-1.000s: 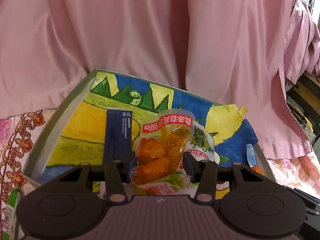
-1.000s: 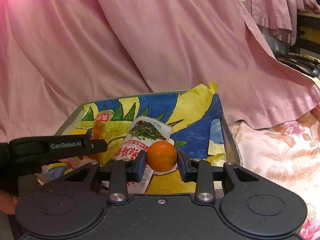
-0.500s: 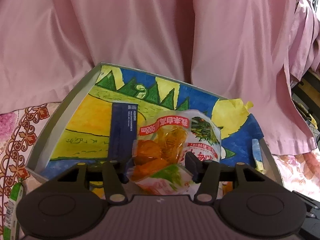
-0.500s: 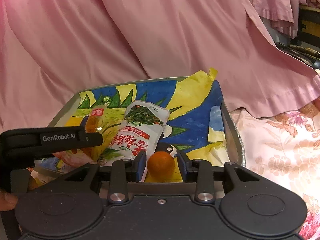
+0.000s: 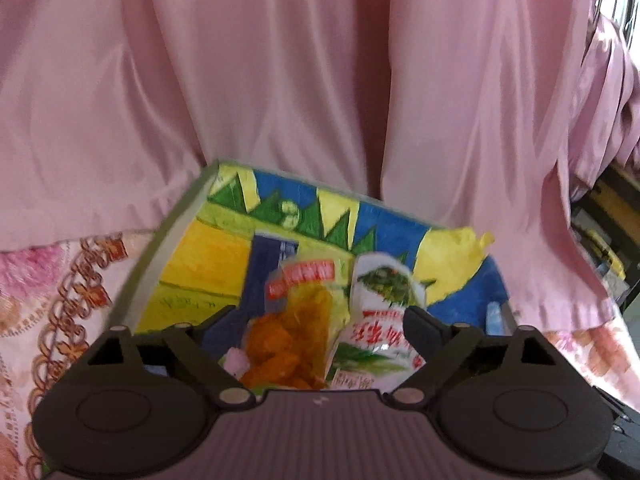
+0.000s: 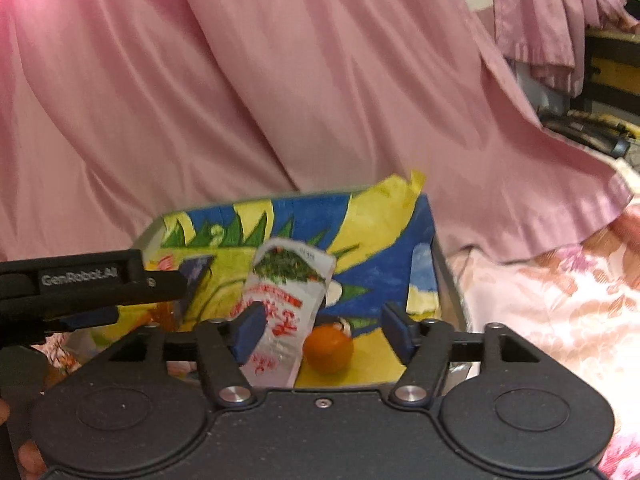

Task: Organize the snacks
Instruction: 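Lift both tools up out of the tray and back over the loose snacks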

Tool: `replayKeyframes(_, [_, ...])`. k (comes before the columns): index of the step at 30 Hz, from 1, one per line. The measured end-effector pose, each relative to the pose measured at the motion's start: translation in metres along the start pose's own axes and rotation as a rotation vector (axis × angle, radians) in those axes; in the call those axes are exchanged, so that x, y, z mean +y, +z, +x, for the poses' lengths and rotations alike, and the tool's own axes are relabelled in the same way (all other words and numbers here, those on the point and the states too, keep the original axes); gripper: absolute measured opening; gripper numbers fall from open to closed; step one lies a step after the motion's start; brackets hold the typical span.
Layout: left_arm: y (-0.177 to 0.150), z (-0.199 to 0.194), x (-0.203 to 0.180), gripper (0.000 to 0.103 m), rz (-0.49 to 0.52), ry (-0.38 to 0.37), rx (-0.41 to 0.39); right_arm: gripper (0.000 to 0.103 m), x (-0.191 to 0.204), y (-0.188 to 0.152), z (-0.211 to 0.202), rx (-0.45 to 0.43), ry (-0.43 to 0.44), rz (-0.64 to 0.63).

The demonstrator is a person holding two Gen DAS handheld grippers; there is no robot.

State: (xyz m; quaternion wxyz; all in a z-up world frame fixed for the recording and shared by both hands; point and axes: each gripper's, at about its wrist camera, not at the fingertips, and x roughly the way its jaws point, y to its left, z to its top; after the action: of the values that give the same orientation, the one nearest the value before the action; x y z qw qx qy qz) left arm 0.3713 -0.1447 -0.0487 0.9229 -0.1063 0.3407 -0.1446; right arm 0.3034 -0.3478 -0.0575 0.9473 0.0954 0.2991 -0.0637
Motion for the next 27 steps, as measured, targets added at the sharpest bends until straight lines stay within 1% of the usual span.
replayKeyframes(2, [0.006,-0.013,0.000,0.096,0.000,-0.009,-0.025,0.077,0.000,0.005,-0.010,-0.028,-0.001,0.004])
replayKeyframes(3, [0.007,-0.020,-0.001,0.097,0.001,-0.012,-0.042,0.078,0.001,0.007,-0.015,-0.043,-0.002,0.007])
replayKeyframes(5, [0.010,-0.037,-0.002,0.100,0.001,-0.017,-0.077,0.085,0.001,0.012,-0.027,-0.071,0.000,0.016])
replayKeyframes(8, [0.012,-0.061,-0.004,0.102,0.002,-0.023,-0.129,0.089,0.003,0.018,-0.051,-0.126,0.002,0.022])
replayKeyframes(11, [0.010,-0.087,-0.006,0.103,0.014,-0.026,-0.182,0.097,0.007,0.023,-0.078,-0.193,0.007,0.026])
replayKeyframes(13, [0.007,-0.105,-0.005,0.103,0.019,-0.026,-0.215,0.100,0.010,0.025,-0.095,-0.234,0.008,0.025])
replayKeyframes(19, [-0.002,-0.153,0.004,0.103,0.029,-0.014,-0.290,0.102,0.016,0.018,-0.141,-0.281,0.020,0.030])
replayKeyframes(23, [-0.013,-0.177,0.010,0.103,0.049,-0.003,-0.315,0.102,0.024,0.010,-0.164,-0.302,0.022,0.006])
replayKeyframes(27, [-0.027,-0.199,0.017,0.103,0.075,0.004,-0.337,0.102,0.029,0.001,-0.186,-0.304,0.027,0.016])
